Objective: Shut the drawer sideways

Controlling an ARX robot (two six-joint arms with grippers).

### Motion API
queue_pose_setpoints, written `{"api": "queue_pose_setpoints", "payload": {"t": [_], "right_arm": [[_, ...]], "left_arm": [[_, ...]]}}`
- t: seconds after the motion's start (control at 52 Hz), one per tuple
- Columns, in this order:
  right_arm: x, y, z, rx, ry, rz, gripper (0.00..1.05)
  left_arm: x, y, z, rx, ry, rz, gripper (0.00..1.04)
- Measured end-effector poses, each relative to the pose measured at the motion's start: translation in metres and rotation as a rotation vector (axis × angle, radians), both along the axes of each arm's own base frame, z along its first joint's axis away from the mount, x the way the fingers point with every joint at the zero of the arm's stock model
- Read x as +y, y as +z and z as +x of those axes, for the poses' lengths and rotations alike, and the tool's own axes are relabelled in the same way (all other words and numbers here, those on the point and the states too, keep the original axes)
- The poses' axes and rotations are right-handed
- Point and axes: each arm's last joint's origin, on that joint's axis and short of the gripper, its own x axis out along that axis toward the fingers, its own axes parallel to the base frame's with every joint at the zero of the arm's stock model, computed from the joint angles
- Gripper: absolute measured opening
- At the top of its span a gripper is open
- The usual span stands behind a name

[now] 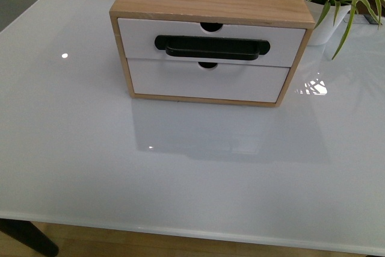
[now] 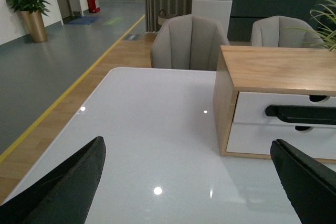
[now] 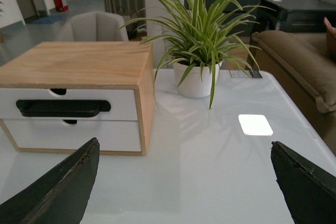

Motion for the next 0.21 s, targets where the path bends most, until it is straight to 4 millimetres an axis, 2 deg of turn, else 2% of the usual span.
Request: {"api": "queue_pose_setpoints", "payload": {"t": [0.212], "right_arm": [[0.0000, 0.0000, 0.0000, 0.000, 0.000, 0.000, 0.96]], "left_arm": [[0.0000, 0.0000, 0.0000, 0.000, 0.000, 0.000, 0.96]]}}
